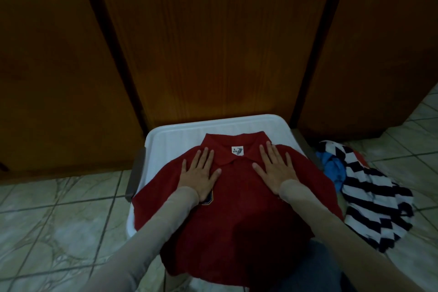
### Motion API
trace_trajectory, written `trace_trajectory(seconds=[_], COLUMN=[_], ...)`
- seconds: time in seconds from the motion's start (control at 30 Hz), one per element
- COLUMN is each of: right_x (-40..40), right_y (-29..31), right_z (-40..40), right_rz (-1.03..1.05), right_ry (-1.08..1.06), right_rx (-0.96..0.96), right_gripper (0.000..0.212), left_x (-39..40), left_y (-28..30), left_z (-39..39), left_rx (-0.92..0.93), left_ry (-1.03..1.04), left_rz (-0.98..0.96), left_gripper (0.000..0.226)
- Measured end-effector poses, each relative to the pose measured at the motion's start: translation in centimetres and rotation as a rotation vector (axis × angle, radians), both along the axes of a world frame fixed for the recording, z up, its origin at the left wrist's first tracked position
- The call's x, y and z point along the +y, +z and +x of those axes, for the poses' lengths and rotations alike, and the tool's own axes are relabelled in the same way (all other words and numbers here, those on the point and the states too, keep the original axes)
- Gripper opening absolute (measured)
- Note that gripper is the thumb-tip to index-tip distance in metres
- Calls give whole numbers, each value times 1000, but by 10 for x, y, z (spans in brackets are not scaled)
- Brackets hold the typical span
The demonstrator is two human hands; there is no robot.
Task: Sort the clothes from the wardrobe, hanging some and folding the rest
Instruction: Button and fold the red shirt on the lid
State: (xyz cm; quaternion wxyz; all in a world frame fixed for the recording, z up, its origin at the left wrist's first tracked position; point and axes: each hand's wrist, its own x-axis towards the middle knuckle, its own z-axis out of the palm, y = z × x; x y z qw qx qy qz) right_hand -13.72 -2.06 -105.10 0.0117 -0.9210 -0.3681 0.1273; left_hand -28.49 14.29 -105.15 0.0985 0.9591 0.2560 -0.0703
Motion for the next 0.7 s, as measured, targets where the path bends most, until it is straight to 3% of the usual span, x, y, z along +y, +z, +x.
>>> trace_trajectory(seconds=[0.37, 0.7], right_x=[40, 55], right_y=[-7, -5], right_z=[52, 59], right_rz=[78, 52], right_ry=[55, 43], right_rx=[-83, -99], right_gripper=[64, 62], left_x=[52, 68], left_y=[-10, -14], left_z=[37, 53], left_rx=[-125, -131], left_ry=[29, 29], left_rz=[10, 14], left_gripper=[60, 60])
